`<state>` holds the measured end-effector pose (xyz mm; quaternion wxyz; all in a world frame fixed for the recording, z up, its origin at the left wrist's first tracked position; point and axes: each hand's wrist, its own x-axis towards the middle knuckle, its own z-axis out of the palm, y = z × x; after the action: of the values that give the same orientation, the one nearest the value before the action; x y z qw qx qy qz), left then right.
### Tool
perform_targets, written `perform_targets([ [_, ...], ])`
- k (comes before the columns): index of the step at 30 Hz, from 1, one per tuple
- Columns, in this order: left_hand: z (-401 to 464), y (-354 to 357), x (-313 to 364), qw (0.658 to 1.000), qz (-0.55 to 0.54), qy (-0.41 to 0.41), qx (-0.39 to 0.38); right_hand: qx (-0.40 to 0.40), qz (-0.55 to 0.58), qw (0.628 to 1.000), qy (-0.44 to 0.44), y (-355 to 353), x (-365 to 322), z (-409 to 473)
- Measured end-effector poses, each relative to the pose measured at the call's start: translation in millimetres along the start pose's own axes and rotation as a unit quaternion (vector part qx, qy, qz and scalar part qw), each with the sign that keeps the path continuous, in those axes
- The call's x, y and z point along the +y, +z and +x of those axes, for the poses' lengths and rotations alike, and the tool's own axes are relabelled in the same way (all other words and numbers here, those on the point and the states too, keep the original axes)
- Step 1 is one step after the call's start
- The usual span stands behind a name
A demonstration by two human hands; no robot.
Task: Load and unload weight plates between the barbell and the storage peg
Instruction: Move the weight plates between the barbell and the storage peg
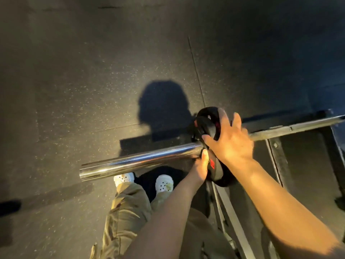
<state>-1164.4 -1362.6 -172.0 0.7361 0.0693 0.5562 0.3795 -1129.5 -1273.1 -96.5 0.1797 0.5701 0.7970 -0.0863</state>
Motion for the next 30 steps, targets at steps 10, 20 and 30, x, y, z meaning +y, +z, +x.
perform_targets([
  [10, -30, -17, -3, 0.993, 0.066, -0.091, 0.042, 0.012, 0.028, 0.999, 0.012, 2, -10, 2],
  [20, -100, -138, 14, 0.958, 0.09, -0.078, 0.26, -0.034, 0.07, 0.995, 0.057, -9, -13, 1],
  [30, -125, -250, 104, 0.914, 0.275, -0.295, 0.045, -0.016, -0.004, 0.975, 0.222, -10, -63, 30],
])
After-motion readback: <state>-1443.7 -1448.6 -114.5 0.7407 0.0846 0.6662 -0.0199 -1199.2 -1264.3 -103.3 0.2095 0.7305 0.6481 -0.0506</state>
